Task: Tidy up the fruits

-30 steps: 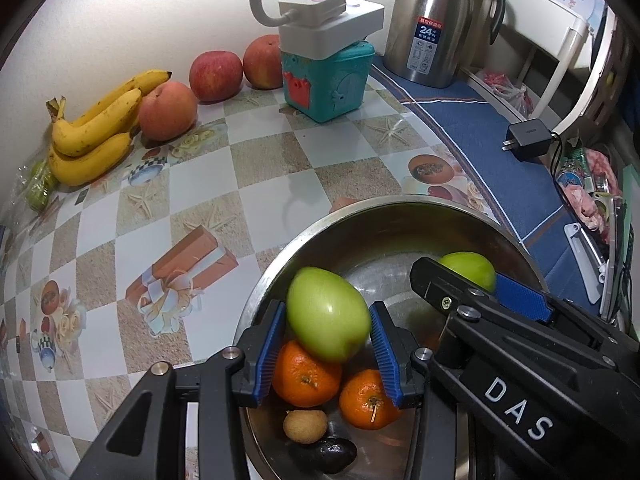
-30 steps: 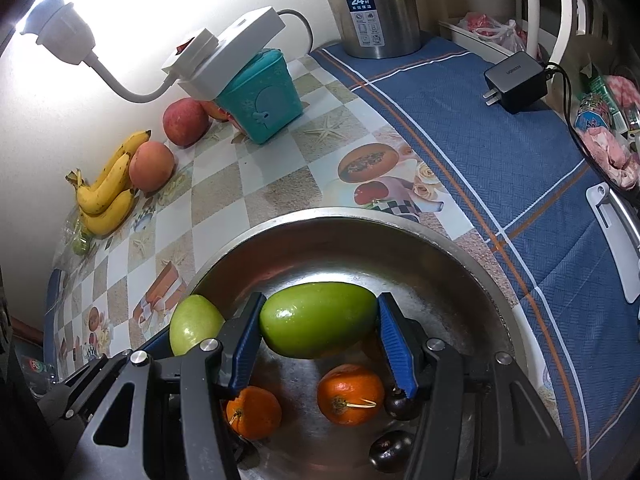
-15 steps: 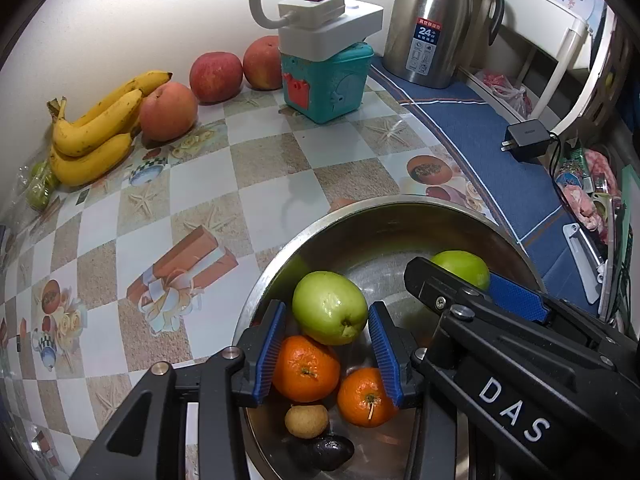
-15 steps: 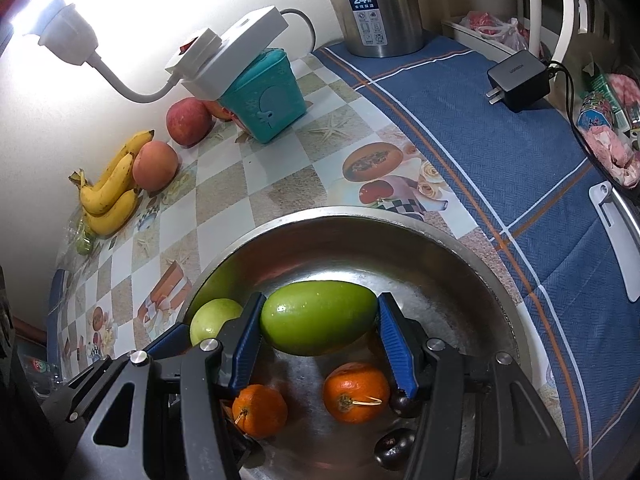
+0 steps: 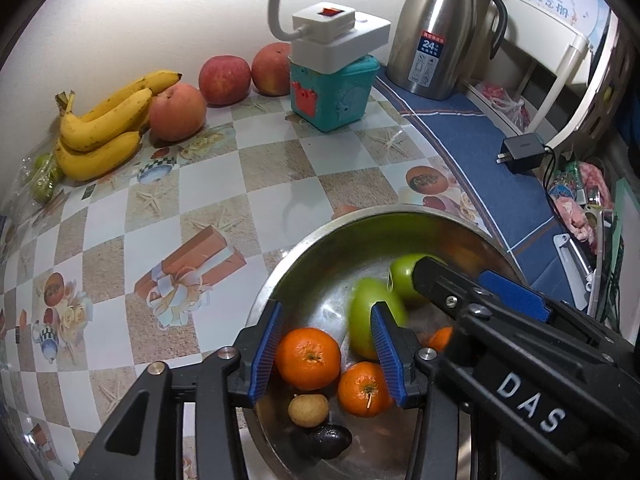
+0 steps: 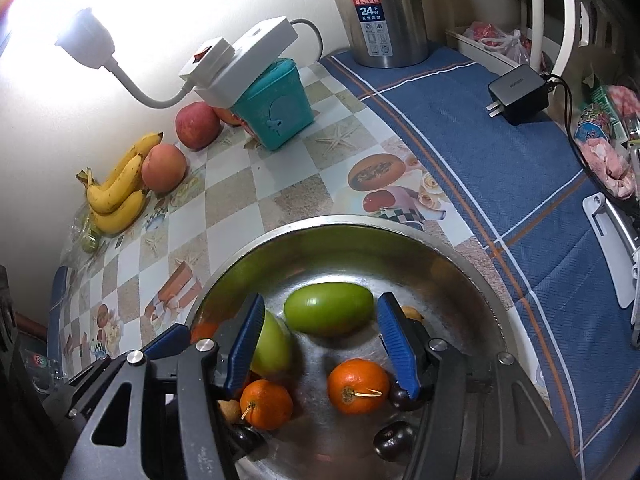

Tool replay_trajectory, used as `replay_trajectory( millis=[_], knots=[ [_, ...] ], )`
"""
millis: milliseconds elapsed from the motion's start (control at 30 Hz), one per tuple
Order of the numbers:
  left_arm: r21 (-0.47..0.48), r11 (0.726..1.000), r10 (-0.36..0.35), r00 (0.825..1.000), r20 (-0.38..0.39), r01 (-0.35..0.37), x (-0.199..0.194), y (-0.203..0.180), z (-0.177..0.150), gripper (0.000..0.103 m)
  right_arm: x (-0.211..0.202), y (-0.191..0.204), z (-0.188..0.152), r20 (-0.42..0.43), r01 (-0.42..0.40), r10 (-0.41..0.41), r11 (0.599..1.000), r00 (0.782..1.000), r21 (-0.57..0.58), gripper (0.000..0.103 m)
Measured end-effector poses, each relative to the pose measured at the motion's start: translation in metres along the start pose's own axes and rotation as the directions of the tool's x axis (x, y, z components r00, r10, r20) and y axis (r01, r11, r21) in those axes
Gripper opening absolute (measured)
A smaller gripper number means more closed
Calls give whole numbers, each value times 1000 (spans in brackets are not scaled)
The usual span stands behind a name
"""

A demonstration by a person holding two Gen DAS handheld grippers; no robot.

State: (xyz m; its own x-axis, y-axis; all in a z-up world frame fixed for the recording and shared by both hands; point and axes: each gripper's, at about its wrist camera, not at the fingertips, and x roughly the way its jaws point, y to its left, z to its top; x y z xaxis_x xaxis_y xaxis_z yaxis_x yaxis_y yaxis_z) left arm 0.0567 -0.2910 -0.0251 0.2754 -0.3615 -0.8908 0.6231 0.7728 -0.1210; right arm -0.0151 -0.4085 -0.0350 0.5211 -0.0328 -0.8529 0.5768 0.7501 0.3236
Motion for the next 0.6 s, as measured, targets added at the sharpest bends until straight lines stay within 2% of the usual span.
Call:
replay_trajectory(
  millis=[233, 367, 600],
  knots=[
    [-39, 999, -2, 1000, -4, 1, -8, 13, 4, 55, -6, -5, 2, 12, -1, 1, 1000, 1000, 20, 60],
    [-92, 996, 1, 1000, -6, -2, -13, 28, 5, 55, -8, -9, 2, 15, -1, 1, 999, 1000, 37, 60],
    [-195, 979, 62, 998, -24, -65, -13, 55, 4, 62, -6, -7, 1, 1, 4, -4, 999, 1000, 32, 60]
  ],
)
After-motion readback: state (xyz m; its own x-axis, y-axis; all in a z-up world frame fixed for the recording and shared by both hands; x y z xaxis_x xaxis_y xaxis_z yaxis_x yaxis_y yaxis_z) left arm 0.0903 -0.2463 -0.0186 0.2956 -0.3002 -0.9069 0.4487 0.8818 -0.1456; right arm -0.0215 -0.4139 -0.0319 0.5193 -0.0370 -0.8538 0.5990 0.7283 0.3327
